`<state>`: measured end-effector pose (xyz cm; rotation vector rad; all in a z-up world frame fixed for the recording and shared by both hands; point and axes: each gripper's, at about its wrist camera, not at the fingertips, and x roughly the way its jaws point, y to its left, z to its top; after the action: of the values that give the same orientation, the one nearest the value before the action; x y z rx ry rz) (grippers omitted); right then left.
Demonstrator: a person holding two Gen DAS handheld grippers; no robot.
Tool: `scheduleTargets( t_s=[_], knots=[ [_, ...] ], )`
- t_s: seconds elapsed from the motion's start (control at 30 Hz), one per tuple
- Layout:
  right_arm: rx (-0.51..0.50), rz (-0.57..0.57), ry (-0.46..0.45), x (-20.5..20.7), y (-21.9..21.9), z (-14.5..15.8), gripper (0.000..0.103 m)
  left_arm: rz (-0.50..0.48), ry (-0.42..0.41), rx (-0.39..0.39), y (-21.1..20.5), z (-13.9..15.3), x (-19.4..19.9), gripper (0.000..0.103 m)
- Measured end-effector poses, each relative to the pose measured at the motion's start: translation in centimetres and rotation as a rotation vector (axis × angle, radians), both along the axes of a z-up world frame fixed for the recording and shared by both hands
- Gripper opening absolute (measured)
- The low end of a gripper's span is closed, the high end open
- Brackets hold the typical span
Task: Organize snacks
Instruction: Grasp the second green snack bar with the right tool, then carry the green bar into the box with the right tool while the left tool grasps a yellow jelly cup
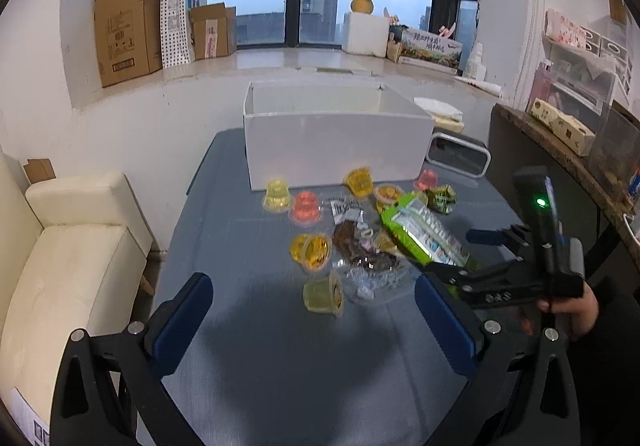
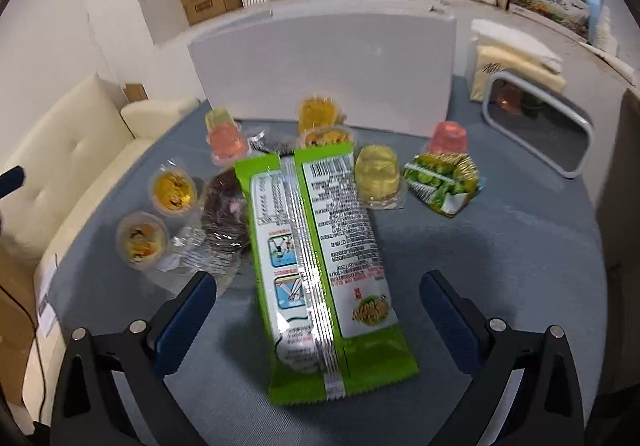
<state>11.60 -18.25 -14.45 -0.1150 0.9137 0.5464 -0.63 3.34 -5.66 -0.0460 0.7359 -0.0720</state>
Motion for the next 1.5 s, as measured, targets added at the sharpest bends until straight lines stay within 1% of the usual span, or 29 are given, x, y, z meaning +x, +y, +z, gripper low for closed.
scheduleTargets(
  t_s=[0.13, 0.17, 0.2, 0.23, 0.3, 0.37, 0.5, 0.6, 0.73, 0.9, 1.07, 1.1, 1.13, 1.17, 1.23, 1.27, 1.3, 1.37, 1.43, 1.5],
  knots=[
    [-0.006, 0.008, 0.033, 1.0, 0.4, -1.4, 0.103, -0.008, 0.02, -0.013, 0.2, -0.7, -0.3, 0.103],
    [-0.003, 0.004, 0.031, 1.0, 0.3, -1.4, 0.101, -0.007, 0.024, -0.016, 0.3, -0.9, -0.3, 0.103],
    [0.002, 0.003, 0.02, 0.9, 0.2, -1.3, 0.088, -0.006, 0.028, -0.019, 0.3, -1.0, -0.2, 0.103],
    [-0.002, 0.0, 0.01, 0.8, 0.2, -1.1, 0.07, -0.005, 0.033, -0.021, 0.4, -1.2, -0.2, 0.103],
    [-0.03, -0.013, 0.005, 0.7, 0.0, -0.9, 0.071, -0.004, 0.043, -0.027, 0.4, -1.5, 0.1, 0.103],
    [0.001, -0.005, 0.012, 0.3, -0.4, -0.4, 0.071, -0.007, 0.055, -0.037, 0.4, -1.9, 0.5, 0.103],
    [0.04, -0.032, -0.038, -1.1, -1.7, 1.8, 0.071, -0.012, 0.09, -0.05, 0.1, -3.2, 1.4, 0.103],
    [0.106, -0.058, -0.074, -2.7, -3.2, 4.2, 0.071, -0.025, 0.115, -0.087, 0.1, -4.4, 2.4, 0.103],
    [0.147, -0.074, -0.115, -4.7, -4.3, 6.1, 0.071, -0.007, 0.161, -0.102, 0.4, -6.5, 4.8, 0.103],
    [0.174, -0.106, -0.124, -6.2, -5.4, 6.5, 0.071, 0.0, 0.201, -0.112, 0.7, -8.5, 7.0, 0.102],
    [0.213, -0.127, -0.089, -7.2, -6.4, 5.6, 0.071, -0.022, 0.22, -0.128, 0.6, -9.5, 7.7, 0.102],
    [0.22, -0.134, -0.085, -7.3, -6.6, 5.4, 0.071, -0.027, 0.223, -0.131, 0.5, -9.7, 7.7, 0.096],
    [0.225, -0.139, -0.081, -7.4, -6.6, 5.3, 0.071, -0.035, 0.226, -0.135, 0.4, -9.8, 7.8, 0.081],
    [0.228, -0.141, -0.079, -7.4, -6.6, 5.3, 0.071, -0.033, 0.223, -0.122, 0.3, -9.9, 7.8, 0.078],
    [0.232, -0.133, -0.082, -7.6, -6.4, 5.4, 0.071, -0.043, 0.219, -0.114, 0.2, -9.8, 7.9, 0.038],
    [0.233, -0.128, -0.083, -7.7, -6.3, 5.4, 0.071, -0.059, 0.233, -0.157, 0.4, -9.8, 7.9, 0.035],
    [0.234, -0.122, -0.084, -7.6, -6.2, 5.5, 0.071, -0.057, 0.234, -0.168, 0.6, -9.8, 7.9, 0.035],
    [0.236, -0.114, -0.091, -7.7, -5.9, 5.8, 0.071, -0.055, 0.206, -0.151, 0.5, -9.4, 7.4, 0.035],
    [0.237, -0.107, -0.095, -7.8, -5.7, 5.9, 0.071, -0.068, 0.181, -0.156, 0.5, -8.8, 6.8, 0.035],
    [0.237, -0.098, -0.094, -7.8, -5.5, 5.9, 0.071, -0.069, 0.141, -0.155, 0.5, -7.5, 6.1, 0.035]
  ],
)
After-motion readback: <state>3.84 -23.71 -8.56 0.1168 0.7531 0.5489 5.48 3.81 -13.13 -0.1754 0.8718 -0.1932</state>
